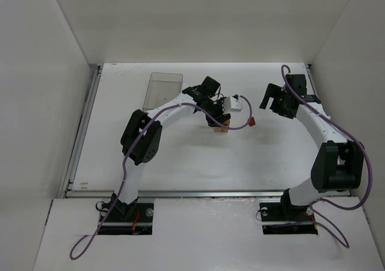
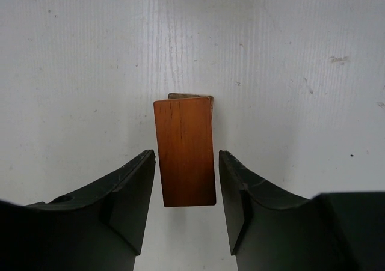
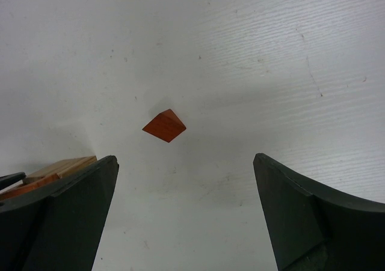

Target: Build the wood block tower

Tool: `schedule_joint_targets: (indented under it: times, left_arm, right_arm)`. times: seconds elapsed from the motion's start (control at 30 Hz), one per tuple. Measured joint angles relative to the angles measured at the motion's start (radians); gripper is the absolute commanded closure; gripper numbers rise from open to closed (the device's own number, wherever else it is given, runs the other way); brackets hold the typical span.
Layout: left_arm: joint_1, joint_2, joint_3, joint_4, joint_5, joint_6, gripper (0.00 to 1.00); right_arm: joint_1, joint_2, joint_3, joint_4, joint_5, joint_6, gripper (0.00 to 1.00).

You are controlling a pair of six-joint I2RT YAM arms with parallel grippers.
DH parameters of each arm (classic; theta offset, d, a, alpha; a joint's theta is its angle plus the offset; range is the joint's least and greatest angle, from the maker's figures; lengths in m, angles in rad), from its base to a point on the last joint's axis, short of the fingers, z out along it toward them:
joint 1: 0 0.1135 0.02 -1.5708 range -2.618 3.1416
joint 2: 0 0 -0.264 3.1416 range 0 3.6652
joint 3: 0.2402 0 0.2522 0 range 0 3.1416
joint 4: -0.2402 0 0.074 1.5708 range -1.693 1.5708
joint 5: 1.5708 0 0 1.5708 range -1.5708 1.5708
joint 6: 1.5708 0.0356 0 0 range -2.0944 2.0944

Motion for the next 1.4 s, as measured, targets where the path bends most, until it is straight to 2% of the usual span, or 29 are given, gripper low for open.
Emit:
schedule_joint_targets:
  times: [0.1, 0.67, 1.2, 1.27, 1.4]
  left_arm:
    - [0.000, 0.000, 0.000, 0.000, -0.001, 0.000, 0.54]
    - [0.000, 0.000, 0.041, -0.029, -0.008, 0.000, 0.53]
    - [-0.019, -0.083, 0.040, -0.090, -0.017, -0.006, 0.51]
    - [-0.018, -0.122, 0.014, -0.089, -0.020, -0.013, 0.51]
    - [0.003, -0.285, -0.151, -0.063, -0.031, -0.054, 0.53]
  right_arm:
    - [0.000, 0.000, 0.000, 0.000, 0.000, -0.002, 0.00]
    - [0.000, 0.000, 0.000, -0.001, -0.022, -0.002, 0.00]
    - [0.022, 0.000, 0.024, -0.006, -0.153, -0.039, 0.00]
    - [0.045, 0.000, 0.043, -0.005, -0.156, -0.045, 0.00]
    - [0.089, 0.013, 0.072, -0.003, -0.161, -0.053, 0.00]
